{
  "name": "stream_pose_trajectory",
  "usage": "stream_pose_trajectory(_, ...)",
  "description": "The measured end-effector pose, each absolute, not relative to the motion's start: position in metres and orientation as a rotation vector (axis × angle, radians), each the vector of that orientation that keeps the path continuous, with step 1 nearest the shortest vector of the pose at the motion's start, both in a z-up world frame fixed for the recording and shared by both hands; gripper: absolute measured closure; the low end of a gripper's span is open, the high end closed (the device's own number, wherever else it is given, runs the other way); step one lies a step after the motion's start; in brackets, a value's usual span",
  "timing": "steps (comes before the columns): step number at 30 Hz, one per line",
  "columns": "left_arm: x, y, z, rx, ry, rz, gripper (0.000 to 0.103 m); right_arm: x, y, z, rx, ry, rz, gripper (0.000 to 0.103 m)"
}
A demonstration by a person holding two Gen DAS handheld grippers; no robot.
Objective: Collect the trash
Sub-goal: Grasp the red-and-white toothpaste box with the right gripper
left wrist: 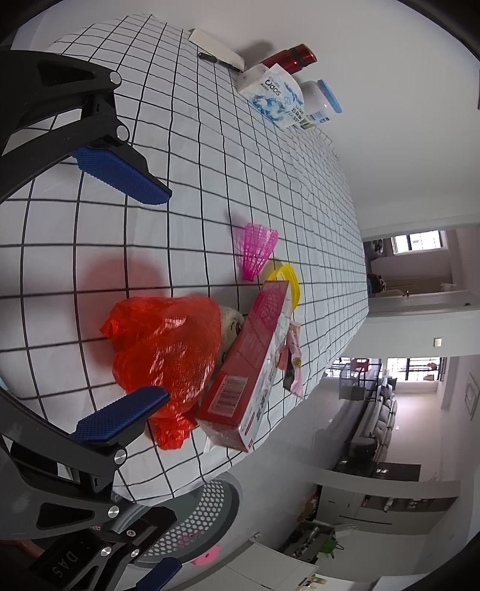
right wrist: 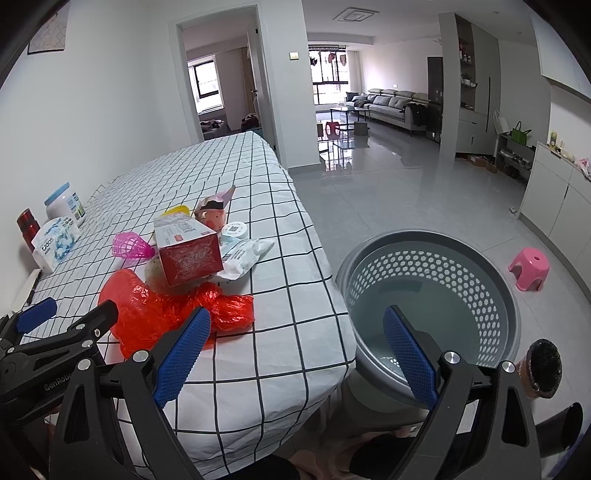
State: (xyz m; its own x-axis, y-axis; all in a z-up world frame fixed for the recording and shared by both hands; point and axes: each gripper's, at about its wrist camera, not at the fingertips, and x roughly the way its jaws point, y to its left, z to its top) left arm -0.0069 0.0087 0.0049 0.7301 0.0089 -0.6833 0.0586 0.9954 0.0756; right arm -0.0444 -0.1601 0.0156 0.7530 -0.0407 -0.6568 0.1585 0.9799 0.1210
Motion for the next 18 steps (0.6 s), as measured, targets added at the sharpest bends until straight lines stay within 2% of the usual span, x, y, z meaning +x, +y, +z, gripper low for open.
stream_pose_trajectory(8,0.003,0.042,0.001,0.081,0.74,0.055,0.006,-0.026,-0.151,0.007,0.2,0.727,0.0,0.013)
stream_pose_trajectory(18,0.021,0.071,0.002,0.03,0.743,0.105,0.006,0.021,-0.13,0.024,0.146,0.709,0.118,0.013)
